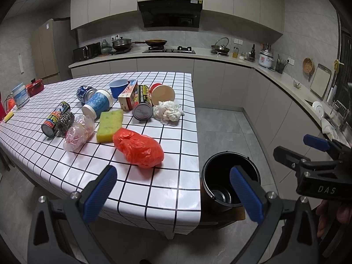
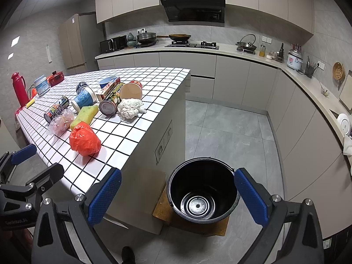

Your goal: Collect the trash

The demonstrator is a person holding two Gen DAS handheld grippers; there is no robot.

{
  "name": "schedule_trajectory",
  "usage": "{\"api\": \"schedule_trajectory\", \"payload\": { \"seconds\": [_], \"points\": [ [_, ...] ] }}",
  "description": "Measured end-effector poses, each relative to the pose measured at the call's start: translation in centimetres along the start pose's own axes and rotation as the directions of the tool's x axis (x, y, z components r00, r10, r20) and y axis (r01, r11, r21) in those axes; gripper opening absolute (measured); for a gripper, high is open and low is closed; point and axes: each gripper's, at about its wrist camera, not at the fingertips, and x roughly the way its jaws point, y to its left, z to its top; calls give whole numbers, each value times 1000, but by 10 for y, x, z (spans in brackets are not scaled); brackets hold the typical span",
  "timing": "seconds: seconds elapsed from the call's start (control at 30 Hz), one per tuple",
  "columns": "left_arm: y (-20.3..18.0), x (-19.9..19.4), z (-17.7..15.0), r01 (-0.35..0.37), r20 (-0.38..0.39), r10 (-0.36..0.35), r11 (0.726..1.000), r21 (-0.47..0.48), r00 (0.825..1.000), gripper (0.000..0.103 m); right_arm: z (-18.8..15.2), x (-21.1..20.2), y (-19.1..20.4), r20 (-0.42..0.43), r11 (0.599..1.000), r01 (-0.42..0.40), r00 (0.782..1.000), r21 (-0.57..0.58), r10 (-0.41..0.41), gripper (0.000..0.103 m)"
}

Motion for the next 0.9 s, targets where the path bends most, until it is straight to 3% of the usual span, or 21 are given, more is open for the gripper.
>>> {"api": "schedule_trajectory", "payload": {
  "seconds": [0.9],
  "points": [
    [18, 3, -2, -23, -3, 23, 999, -39, 1000, 103, 2, 7, 1, -7, 1000, -5, 1000, 1, 5, 103]
  ]
}}
